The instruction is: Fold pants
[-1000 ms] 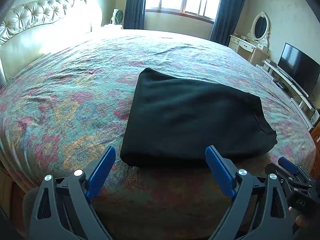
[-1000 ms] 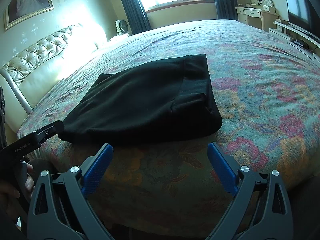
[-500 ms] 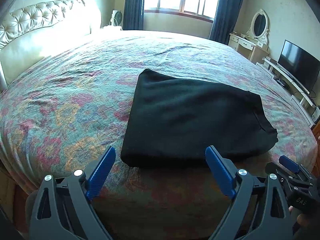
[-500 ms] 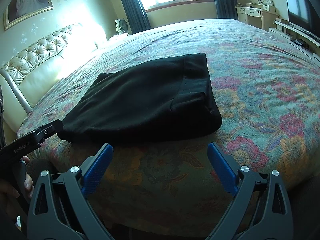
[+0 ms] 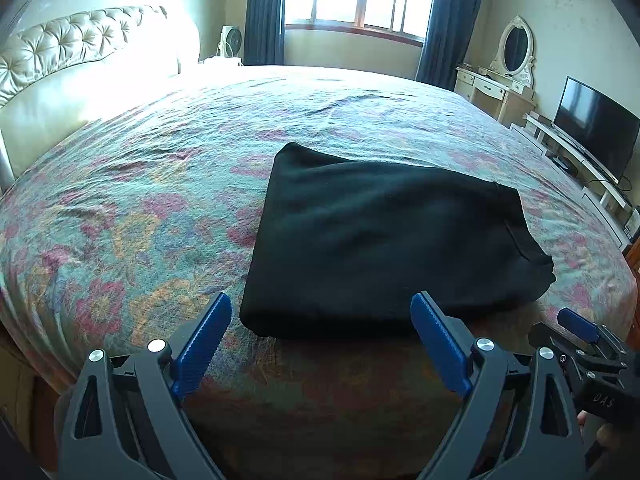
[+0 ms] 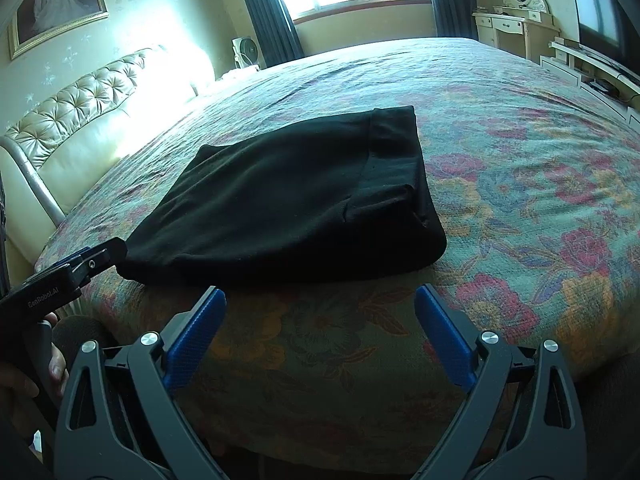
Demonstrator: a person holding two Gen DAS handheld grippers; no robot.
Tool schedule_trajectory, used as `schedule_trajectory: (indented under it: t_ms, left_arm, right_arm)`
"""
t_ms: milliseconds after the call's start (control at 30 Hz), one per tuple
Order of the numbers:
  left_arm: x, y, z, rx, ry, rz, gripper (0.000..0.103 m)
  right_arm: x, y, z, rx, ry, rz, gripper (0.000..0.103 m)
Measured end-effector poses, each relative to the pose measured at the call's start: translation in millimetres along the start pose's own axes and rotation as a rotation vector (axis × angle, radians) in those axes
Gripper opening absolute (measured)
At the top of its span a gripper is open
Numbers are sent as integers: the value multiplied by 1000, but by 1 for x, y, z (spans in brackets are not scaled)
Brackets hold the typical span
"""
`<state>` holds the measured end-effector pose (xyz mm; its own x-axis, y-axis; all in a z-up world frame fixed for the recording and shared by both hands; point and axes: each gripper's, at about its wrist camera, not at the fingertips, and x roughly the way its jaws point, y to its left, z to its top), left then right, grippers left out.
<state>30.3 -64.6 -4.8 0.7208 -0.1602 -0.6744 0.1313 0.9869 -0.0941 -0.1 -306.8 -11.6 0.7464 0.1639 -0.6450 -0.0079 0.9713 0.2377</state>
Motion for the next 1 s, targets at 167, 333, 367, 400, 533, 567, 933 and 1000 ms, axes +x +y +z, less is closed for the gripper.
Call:
schedule_trajectory:
  t_ms: [167, 333, 367, 400, 533, 567, 933, 1000]
  left_arm:
    - [-3, -1, 4, -4, -13, 10, 90]
    - [-7, -3, 7, -16, -21, 26, 90]
    - [-8, -4, 8, -16, -27, 33, 90]
    - [-10, -5, 10, -14, -36, 32, 90]
    - [-16, -5, 13, -21, -62, -4, 90]
    - [-16, -5, 15, -21, -61, 9, 90]
    - [-12, -9, 14, 2, -20, -19, 90]
    - [-11, -10, 13, 11, -19, -13, 90]
  right_arm:
    - [0, 0, 1, -2, 3, 3, 96]
    - [0, -1, 1, -3, 1, 5, 95]
    - [0, -1, 1, -3, 1, 6, 95]
    - [1, -1, 1, -1, 2, 7, 95]
    - [2, -2, 1, 1, 6, 10, 95]
    - [2, -2, 1, 1, 7, 11, 96]
    - [4, -1, 0, 2, 15, 20, 95]
    - [4, 0, 0, 0, 15, 23, 95]
